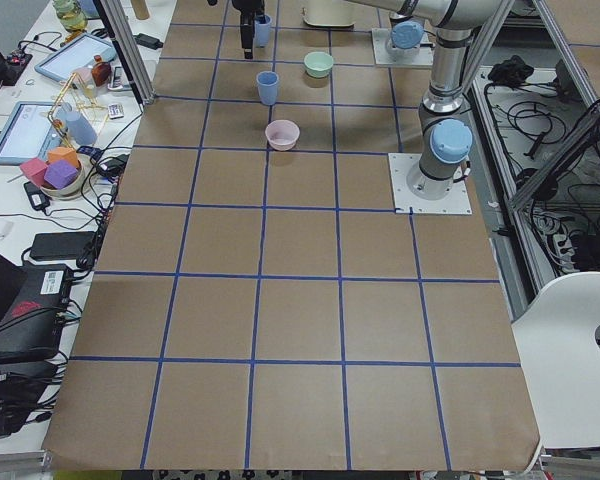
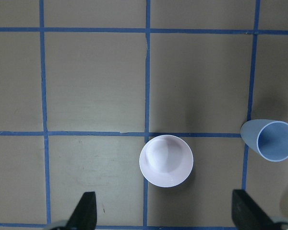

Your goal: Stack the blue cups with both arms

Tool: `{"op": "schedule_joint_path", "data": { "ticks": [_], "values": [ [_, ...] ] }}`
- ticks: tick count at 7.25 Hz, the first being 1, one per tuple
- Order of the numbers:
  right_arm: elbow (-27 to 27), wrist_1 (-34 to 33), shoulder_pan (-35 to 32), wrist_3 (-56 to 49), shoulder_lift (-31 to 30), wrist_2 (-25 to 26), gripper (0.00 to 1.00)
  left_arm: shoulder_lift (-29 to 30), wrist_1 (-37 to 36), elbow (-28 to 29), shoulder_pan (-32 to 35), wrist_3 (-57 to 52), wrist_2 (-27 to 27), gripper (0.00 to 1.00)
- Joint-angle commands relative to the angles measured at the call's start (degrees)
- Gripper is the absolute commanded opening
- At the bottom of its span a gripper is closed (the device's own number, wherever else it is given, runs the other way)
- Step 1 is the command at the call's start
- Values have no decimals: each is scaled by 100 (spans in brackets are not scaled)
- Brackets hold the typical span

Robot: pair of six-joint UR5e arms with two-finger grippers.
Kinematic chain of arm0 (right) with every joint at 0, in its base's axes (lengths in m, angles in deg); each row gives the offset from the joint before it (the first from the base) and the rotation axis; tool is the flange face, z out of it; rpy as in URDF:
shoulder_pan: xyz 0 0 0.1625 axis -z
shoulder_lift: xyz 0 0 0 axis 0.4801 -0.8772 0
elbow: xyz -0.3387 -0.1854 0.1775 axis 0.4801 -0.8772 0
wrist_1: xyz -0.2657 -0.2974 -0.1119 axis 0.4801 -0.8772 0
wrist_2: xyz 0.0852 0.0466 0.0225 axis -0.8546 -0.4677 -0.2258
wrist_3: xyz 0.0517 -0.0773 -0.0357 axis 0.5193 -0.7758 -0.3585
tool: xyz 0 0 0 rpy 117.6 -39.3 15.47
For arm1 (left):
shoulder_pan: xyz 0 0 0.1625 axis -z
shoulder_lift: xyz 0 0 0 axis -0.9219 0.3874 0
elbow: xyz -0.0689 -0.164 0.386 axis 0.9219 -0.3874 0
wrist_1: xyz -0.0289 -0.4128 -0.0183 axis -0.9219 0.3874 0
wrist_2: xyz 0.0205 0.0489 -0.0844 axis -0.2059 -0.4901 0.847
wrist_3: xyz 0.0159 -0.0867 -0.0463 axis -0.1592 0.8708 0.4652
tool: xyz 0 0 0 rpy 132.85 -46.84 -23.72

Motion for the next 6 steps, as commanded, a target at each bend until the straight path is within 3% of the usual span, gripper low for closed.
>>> {"op": "schedule_joint_path", "data": {
  "ticks": [1, 2, 4, 6],
  "values": [
    [-20, 44, -332, 644, -409, -361, 0, -3, 0, 0, -2, -1, 0, 100],
    [-72, 27, -892, 1153, -428, -336, 0, -3, 0, 0, -2, -1, 0, 100],
    [-719, 621, -2017, 2907, -402, -397, 0, -3, -8, 0, -2, -1, 0, 100],
    [-1275, 1473, -2671, 3818, -393, -459, 0, -3, 0, 0, -2, -1, 0, 100]
  ]
}}
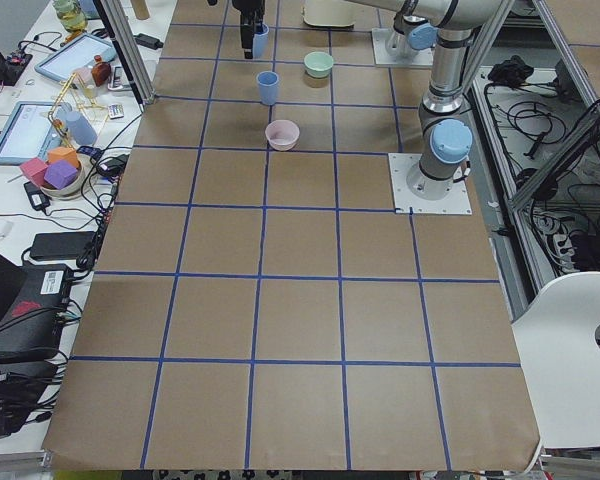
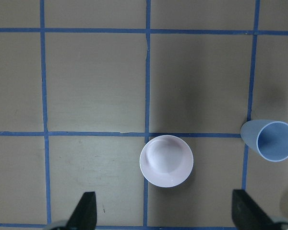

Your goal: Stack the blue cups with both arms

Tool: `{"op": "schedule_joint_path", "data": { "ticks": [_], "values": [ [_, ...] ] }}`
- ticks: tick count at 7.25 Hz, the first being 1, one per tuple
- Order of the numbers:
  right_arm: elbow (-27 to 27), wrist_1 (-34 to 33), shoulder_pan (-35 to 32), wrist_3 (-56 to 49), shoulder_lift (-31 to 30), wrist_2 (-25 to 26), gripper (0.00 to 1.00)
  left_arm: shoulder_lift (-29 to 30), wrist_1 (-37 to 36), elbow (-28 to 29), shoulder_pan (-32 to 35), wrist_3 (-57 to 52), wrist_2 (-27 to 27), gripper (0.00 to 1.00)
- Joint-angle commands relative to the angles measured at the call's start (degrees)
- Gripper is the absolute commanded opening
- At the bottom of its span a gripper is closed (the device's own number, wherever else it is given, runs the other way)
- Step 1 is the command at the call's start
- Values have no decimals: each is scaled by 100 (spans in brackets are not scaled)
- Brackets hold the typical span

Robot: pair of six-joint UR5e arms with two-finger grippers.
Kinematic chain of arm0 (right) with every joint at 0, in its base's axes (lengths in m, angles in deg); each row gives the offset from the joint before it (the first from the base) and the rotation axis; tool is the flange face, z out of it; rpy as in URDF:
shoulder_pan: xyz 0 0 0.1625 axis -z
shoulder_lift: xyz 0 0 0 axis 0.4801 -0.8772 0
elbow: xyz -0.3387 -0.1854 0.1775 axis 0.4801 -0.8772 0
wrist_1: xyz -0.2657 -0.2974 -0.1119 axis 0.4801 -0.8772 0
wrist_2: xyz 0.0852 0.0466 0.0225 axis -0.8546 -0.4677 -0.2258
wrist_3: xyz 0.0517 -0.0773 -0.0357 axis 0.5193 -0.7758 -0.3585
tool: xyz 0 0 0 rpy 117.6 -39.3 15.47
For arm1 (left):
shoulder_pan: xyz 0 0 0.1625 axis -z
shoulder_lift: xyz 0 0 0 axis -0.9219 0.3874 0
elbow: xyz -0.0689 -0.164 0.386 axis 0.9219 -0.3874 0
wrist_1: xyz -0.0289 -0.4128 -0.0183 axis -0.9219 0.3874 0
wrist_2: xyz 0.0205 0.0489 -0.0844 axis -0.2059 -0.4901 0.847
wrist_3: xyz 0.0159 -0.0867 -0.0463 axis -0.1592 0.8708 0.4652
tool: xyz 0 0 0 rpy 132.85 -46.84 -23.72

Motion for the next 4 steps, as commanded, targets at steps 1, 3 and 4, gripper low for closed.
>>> {"op": "schedule_joint_path", "data": {
  "ticks": [1, 3, 4],
  "values": [
    [-299, 514, -603, 923, 18, -230, 0, 0, 3, 0, -2, 0, 0, 100],
    [-308, 462, -710, 1155, 219, -224, 0, 0, 11, 0, -2, 0, 0, 100],
    [-290, 461, -710, 1085, 255, -197, 0, -9, 11, 0, -2, 0, 0, 100]
  ]
}}
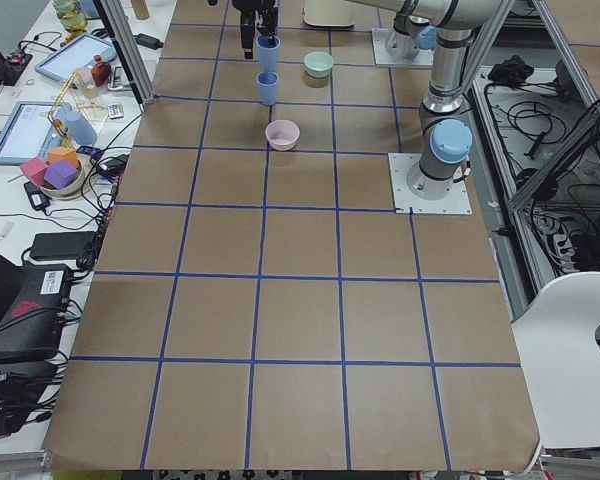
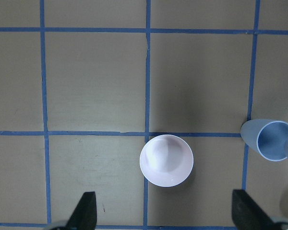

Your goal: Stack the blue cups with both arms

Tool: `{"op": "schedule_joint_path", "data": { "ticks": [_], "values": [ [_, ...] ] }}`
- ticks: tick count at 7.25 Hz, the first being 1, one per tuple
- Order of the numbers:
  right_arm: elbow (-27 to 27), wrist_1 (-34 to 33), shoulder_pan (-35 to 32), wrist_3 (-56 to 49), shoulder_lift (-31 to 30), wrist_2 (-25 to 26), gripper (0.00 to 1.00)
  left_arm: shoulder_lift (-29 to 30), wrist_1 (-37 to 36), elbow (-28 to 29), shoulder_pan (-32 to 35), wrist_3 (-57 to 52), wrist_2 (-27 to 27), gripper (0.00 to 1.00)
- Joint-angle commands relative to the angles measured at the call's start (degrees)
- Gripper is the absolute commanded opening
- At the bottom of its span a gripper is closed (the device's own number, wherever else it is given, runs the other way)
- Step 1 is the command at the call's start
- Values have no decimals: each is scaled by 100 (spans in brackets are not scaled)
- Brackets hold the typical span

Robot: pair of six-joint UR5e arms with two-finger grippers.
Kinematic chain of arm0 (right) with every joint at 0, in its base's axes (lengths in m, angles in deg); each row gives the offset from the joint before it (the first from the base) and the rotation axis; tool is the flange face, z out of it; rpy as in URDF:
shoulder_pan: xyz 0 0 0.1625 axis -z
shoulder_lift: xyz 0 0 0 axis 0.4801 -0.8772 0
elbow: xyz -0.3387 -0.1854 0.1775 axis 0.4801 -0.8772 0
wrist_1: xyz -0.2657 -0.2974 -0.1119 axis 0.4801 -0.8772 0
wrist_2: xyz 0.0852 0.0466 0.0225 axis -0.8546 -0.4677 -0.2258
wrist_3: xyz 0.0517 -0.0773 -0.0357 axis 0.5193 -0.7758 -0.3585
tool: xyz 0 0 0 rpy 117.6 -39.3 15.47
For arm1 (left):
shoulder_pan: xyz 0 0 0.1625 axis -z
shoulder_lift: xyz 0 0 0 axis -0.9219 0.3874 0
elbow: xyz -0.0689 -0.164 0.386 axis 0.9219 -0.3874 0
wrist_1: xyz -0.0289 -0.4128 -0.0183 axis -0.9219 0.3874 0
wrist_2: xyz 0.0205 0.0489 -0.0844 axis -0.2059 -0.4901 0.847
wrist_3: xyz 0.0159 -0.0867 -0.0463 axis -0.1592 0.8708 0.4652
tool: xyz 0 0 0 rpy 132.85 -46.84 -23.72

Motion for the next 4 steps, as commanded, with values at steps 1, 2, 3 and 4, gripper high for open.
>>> {"op": "schedule_joint_path", "data": {
  "ticks": [1, 2, 3, 4],
  "values": [
    [8, -98, -28, -15, 101, 1, 0, 2, 1, 9, -9, 0, 0, 100],
    [-1, -212, -28, 63, 188, -7, 0, -6, 1, 9, -52, 0, 9, 100],
    [-10, -230, -28, 38, 206, 36, 0, -6, 10, 9, -61, 0, 9, 100],
    [-1, -239, -28, -15, 224, 10, 0, -6, 1, 0, -61, 0, 18, 100]
  ]
}}
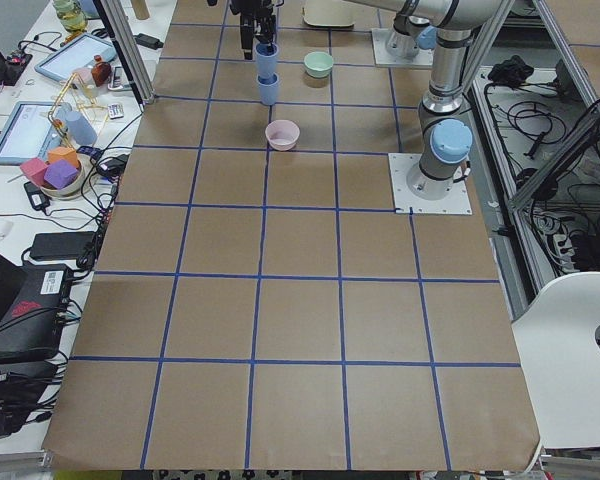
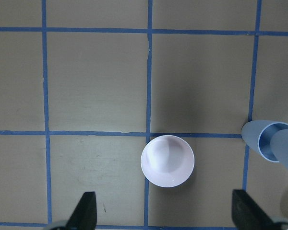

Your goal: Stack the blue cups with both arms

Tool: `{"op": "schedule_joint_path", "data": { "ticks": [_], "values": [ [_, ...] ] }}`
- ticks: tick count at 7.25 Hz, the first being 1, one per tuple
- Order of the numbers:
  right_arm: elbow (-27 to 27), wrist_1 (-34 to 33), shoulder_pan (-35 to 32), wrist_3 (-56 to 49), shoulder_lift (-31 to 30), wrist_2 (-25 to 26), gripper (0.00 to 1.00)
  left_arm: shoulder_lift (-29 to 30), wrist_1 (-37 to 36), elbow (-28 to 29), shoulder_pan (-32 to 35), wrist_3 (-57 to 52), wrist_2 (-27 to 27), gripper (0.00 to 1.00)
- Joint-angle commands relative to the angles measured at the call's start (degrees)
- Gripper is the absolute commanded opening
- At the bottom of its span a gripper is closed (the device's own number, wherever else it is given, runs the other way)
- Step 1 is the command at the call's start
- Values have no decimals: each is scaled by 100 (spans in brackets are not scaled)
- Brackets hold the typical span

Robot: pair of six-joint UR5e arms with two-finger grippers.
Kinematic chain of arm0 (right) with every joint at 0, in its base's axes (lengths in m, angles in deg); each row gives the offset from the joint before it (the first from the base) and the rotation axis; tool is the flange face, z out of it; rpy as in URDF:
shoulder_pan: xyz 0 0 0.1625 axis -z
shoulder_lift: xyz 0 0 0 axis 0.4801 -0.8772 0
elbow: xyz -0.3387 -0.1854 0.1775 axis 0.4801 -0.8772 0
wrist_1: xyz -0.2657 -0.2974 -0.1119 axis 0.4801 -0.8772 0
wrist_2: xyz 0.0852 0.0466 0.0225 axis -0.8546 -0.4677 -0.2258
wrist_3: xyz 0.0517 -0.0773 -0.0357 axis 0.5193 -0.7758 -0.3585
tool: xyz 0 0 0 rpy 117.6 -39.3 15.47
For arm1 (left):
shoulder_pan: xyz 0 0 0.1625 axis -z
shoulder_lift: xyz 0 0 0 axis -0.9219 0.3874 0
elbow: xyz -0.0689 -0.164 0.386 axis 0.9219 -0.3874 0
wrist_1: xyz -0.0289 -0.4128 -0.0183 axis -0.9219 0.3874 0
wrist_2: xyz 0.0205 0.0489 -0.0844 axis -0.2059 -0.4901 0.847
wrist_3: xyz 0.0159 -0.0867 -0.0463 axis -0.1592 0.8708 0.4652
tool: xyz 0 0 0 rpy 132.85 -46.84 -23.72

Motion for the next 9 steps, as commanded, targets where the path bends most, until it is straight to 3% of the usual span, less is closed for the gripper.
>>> {"op": "schedule_joint_path", "data": {
  "ticks": [1, 4, 5, 6, 7, 9],
  "values": [
    [37, -47, 0, -50, 93, -24, 0, -1, 5, -7, 1, 0, 8, 100],
    [29, -47, 17, -76, 251, -24, 0, -1, -4, -7, 1, 0, 8, 100],
    [37, -195, 26, -216, 321, -15, 20, -1, -4, -7, 1, 0, 8, 100],
    [20, -353, 78, -235, 339, 20, 73, -1, -4, -7, -8, 0, 8, 100],
    [-41, -459, 131, -287, 296, 20, 90, -1, -4, -7, -8, 0, 8, 100],
    [-94, -742, 586, -1362, 25, 334, 91, -1, 5, -7, -8, 0, 8, 100]
  ]
}}
